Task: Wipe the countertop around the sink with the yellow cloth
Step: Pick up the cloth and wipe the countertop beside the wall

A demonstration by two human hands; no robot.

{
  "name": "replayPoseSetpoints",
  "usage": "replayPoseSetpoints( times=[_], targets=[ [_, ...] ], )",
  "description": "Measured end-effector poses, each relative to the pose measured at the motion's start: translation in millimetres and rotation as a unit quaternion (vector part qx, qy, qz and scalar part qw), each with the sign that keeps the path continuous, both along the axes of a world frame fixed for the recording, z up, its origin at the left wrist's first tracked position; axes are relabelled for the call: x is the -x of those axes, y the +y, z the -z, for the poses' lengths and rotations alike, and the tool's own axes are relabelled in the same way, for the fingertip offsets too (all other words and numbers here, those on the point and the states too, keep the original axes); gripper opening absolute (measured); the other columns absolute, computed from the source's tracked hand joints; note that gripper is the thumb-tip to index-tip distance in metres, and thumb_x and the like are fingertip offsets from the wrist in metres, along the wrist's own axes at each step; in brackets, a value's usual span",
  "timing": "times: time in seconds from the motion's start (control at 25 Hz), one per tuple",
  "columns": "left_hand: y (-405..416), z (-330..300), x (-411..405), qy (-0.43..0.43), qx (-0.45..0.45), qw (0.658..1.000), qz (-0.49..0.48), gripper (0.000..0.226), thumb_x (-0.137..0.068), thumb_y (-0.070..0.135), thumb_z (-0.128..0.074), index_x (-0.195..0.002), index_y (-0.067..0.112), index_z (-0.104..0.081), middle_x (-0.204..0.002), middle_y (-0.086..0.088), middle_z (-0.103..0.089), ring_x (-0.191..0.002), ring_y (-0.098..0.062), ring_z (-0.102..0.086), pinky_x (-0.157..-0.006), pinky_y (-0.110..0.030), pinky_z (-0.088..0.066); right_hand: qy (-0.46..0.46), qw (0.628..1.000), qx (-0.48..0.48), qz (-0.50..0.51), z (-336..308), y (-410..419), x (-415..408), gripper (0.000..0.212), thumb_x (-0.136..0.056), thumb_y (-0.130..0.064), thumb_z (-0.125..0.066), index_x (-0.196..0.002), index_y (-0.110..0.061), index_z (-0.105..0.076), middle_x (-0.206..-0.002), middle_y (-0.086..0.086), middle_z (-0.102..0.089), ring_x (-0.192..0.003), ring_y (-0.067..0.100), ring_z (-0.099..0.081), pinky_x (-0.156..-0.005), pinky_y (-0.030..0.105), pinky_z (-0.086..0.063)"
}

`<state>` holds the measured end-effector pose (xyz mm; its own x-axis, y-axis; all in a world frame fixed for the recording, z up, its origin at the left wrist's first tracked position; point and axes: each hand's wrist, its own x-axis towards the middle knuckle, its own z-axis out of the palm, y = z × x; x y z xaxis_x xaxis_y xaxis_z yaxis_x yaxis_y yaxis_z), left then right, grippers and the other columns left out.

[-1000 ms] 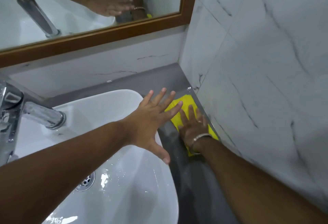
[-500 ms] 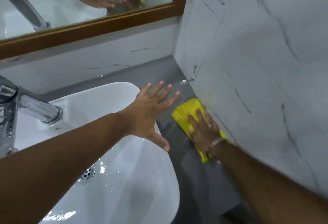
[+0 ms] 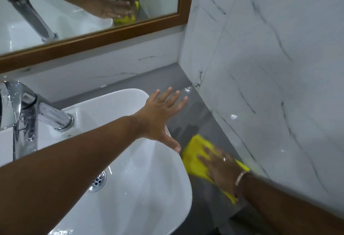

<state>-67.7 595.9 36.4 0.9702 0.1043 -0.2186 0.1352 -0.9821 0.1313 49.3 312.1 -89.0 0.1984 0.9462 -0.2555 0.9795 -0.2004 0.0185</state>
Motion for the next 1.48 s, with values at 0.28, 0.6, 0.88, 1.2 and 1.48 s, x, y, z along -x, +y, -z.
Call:
replayPoseSetpoints(
  times=[0.28,0.6,0.88,1.2,1.48],
  targets=[
    [0,0,0,-0.009,0.0,1.0,0.009,0.141,-0.04,0.1,-0.04,-0.152,0.027,0.006,-0.163,-0.006,-0.004,-0.148,-0.027,0.008,-0.118,-0.054,0.001,0.065,0.968,-0.191,0.151,-9,-13,140,0.045,-0.097,-0.039,-0.014,-0.14,-0.03,-0.024,-0.144,0.004,-0.031,-0.123,0.028,-0.046,-0.107,0.035,-0.021],
    [0,-2,-5,0.018,-0.019,1.0,0.004,0.14,-0.043,0.1,-0.041,-0.151,0.027,0.008,-0.163,-0.006,0.0,-0.148,-0.027,0.012,-0.117,-0.05,0.005,0.017,0.918,-0.117,0.378,4,-32,58,0.06,-0.078,-0.038,-0.035,-0.136,-0.025,-0.038,-0.144,0.016,-0.042,-0.124,0.043,-0.045,-0.095,0.056,-0.042],
    [0,-1,-8,0.045,-0.04,0.998,-0.013,0.147,-0.032,0.105,-0.029,-0.15,0.028,0.01,-0.162,-0.01,0.0,-0.147,-0.032,0.011,-0.117,-0.053,0.003,-0.046,0.987,-0.127,0.091,14,-73,64,0.058,-0.079,-0.039,-0.043,-0.136,-0.028,-0.039,-0.142,0.01,-0.046,-0.125,0.036,-0.044,-0.091,0.05,-0.049],
    [-34,-19,23,0.053,-0.027,0.98,-0.192,0.135,-0.052,0.092,-0.051,-0.148,0.029,0.02,-0.16,-0.014,0.015,-0.145,-0.036,0.019,-0.112,-0.063,0.01,0.037,0.97,-0.179,0.159,23,-54,202,0.066,-0.074,-0.037,-0.054,-0.138,-0.027,-0.04,-0.147,0.012,-0.04,-0.131,0.037,-0.031,-0.098,0.051,-0.042],
    [-135,5,307,-0.01,0.022,0.936,-0.352,0.089,-0.078,0.083,-0.006,-0.151,0.034,0.009,-0.161,-0.002,0.011,-0.147,-0.027,0.013,-0.117,-0.054,0.003,0.029,0.904,-0.173,0.391,8,-81,106,0.057,-0.081,-0.032,-0.055,-0.135,-0.023,-0.04,-0.148,0.018,-0.036,-0.127,0.045,-0.038,-0.099,0.059,-0.036]
  ],
)
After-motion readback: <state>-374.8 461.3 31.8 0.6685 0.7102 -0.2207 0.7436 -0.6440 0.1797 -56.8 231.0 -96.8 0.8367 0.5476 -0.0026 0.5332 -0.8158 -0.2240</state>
